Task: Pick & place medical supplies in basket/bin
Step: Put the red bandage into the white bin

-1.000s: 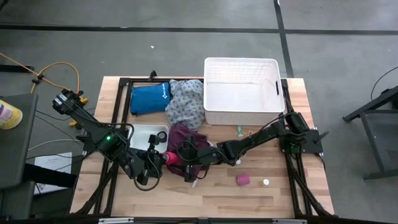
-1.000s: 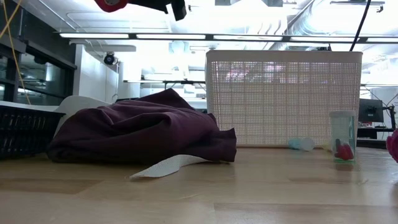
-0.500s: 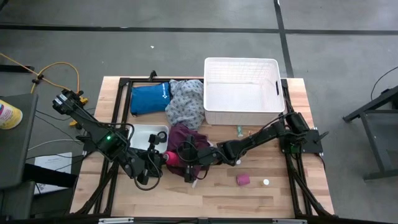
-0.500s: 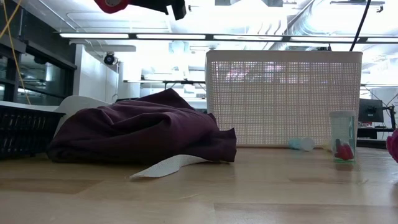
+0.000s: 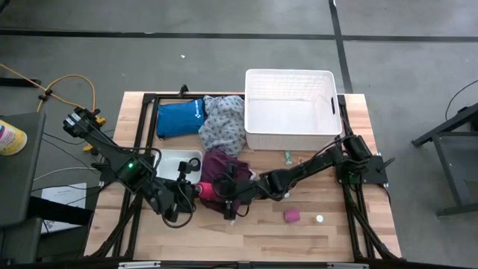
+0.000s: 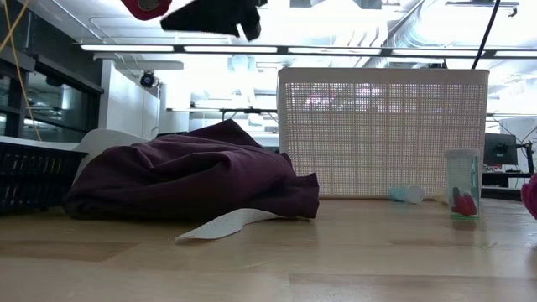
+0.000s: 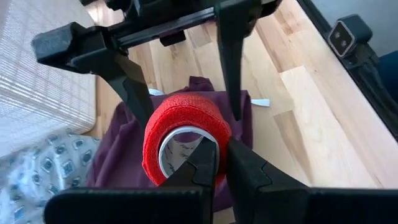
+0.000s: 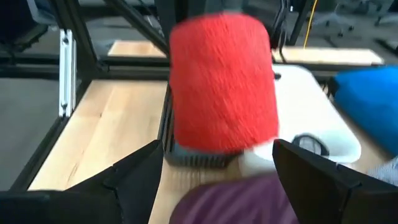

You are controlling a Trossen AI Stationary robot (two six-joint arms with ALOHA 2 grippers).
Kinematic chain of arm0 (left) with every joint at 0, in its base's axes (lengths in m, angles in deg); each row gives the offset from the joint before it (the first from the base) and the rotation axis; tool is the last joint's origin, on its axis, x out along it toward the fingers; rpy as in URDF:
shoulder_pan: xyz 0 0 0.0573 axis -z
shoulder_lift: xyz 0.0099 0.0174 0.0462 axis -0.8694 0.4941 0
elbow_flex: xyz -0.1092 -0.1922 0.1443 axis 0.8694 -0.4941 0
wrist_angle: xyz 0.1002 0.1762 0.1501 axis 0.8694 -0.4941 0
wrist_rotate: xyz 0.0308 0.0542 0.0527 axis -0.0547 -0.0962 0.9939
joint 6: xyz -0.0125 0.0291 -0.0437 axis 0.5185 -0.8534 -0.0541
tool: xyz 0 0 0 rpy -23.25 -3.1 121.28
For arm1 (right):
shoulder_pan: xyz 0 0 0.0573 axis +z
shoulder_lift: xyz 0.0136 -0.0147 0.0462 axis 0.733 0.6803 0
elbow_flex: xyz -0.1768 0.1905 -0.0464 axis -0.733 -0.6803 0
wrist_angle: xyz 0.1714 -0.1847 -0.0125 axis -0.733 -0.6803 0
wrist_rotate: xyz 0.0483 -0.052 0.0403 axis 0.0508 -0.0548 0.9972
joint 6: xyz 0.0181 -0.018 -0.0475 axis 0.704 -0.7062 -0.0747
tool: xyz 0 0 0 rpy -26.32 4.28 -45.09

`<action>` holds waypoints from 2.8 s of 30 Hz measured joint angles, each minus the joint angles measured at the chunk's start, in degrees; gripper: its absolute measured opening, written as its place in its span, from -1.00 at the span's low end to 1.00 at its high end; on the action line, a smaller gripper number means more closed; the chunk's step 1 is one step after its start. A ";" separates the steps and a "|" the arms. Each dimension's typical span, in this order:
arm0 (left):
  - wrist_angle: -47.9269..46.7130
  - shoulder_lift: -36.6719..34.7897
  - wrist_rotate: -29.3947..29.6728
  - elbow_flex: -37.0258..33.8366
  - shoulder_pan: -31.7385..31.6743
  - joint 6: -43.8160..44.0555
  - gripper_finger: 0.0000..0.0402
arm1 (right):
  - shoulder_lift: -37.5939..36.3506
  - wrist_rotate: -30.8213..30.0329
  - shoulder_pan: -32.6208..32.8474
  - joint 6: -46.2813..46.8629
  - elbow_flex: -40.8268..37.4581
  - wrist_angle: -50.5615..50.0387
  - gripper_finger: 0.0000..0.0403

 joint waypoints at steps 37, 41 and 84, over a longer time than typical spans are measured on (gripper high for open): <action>-25.17 -1.89 -0.58 -12.63 3.00 33.98 -0.92 | 0.00 0.20 0.13 5.11 -0.02 -5.54 0.44; -21.80 -4.64 -1.76 -16.01 -0.65 29.90 -0.92 | 0.00 0.38 0.15 5.13 -0.02 -5.52 0.44; -9.73 -17.64 -21.72 -29.97 -21.07 25.00 -0.48 | 0.07 1.71 0.22 5.16 -0.09 -5.32 0.44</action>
